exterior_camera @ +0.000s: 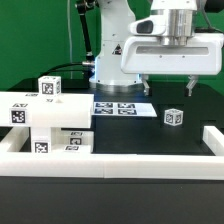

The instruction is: Assemble chair

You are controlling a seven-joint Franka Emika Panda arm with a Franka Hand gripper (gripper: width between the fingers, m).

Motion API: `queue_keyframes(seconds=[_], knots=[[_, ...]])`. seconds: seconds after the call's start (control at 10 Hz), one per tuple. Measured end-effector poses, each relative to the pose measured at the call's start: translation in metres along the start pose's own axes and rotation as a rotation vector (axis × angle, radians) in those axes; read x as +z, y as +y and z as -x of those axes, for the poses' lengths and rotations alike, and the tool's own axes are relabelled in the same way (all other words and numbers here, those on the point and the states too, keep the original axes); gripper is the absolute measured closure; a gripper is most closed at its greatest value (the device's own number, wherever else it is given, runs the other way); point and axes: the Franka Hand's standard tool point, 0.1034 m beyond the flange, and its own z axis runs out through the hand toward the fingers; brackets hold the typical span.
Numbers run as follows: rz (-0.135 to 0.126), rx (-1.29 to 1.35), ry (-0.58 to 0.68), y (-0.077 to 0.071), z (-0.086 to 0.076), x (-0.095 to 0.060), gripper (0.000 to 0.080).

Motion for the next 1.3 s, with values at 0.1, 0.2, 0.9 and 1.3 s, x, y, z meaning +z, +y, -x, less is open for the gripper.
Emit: queue_keyframes(seconds=[0.1, 0.2, 0.9, 1.3], knots=[[-0.001, 0.026, 0.001, -0.001, 0.0, -0.001, 0.0151], [0.001, 0.029, 0.0, 0.001, 0.0, 0.0, 0.0151], [-0.024, -0.306, -0.041, -0.006, 0.009, 0.007, 0.0151], [-0.021, -0.272, -0.038, -0.007, 0.01, 0.008, 0.0151]])
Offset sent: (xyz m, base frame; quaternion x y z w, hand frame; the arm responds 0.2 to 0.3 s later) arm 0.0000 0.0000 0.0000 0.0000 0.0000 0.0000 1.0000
